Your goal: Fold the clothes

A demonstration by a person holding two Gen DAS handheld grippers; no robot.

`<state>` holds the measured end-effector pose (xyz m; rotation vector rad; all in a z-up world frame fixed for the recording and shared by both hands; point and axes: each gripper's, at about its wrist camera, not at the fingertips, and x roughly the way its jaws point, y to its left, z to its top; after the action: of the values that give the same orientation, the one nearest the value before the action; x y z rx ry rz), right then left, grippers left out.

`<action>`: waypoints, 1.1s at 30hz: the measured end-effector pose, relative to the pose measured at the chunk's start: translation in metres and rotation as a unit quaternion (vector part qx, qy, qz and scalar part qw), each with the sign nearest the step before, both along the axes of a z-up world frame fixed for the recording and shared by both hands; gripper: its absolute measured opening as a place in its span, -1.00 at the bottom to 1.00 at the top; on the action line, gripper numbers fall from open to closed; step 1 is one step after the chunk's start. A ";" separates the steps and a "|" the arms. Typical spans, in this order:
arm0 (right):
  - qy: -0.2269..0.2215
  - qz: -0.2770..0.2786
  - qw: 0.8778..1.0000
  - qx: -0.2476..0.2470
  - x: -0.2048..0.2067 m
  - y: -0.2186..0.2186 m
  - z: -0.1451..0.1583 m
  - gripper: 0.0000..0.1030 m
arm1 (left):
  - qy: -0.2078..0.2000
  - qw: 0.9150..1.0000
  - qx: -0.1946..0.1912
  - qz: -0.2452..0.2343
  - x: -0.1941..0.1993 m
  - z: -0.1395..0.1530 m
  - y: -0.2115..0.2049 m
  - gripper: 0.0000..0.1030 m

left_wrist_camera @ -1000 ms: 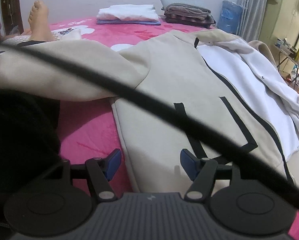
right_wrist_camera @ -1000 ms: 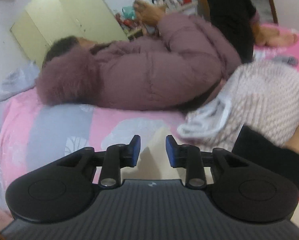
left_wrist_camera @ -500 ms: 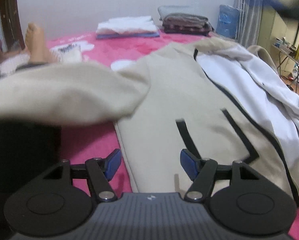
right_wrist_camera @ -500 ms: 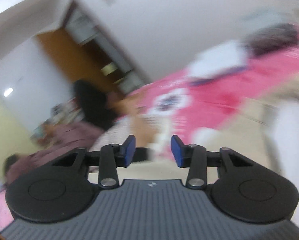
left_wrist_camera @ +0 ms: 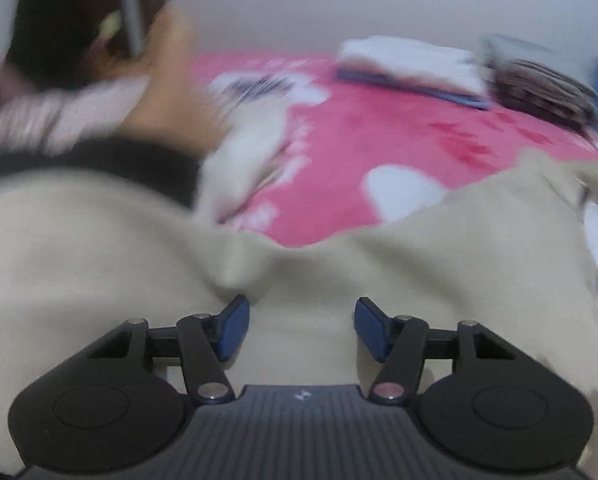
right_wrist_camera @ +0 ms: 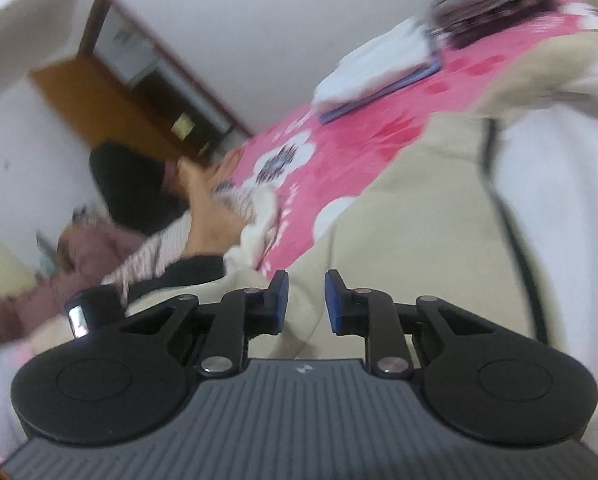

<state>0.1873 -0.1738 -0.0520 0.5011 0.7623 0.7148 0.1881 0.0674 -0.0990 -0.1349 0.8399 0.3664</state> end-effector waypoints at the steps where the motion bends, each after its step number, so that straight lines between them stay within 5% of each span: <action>1: -0.003 0.017 1.000 -0.008 0.009 0.014 -0.005 -0.64 | -0.004 1.000 0.002 0.003 -0.003 -0.003 0.001 0.13; 7: -0.013 0.088 0.993 -0.080 0.060 0.091 -0.050 -0.69 | -0.013 0.999 0.036 0.009 -0.003 -0.007 -0.010 0.14; 10: -0.026 0.057 0.989 -0.134 0.086 0.107 -0.076 -1.00 | -0.013 0.999 0.040 0.007 -0.004 -0.008 -0.008 0.14; 14: 0.042 -0.021 0.998 -0.041 0.099 0.077 -0.080 -1.00 | -0.013 0.999 0.039 0.005 -0.008 -0.007 -0.005 0.14; 21: 0.068 -0.100 0.992 0.032 0.011 -0.040 -0.037 -0.75 | -0.027 0.998 0.047 -0.007 -0.014 -0.003 -0.011 0.19; 25: 0.071 -0.156 0.985 0.001 -0.055 -0.129 -0.015 -0.63 | -0.038 0.997 0.069 -0.026 -0.022 0.003 -0.022 0.25; 29: 0.068 -0.251 0.961 -0.093 -0.115 -0.211 0.006 -0.50 | -0.045 0.994 0.089 -0.055 -0.036 0.012 -0.037 0.26; 33: 0.084 -0.353 0.930 -0.065 -0.161 -0.284 0.012 -0.29 | -0.047 0.989 0.093 -0.106 -0.056 0.025 -0.061 0.30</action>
<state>0.0260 -0.4578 -0.0399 0.6679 0.7154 -0.0508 0.1321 0.0066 -0.0745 0.1090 0.7146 0.2354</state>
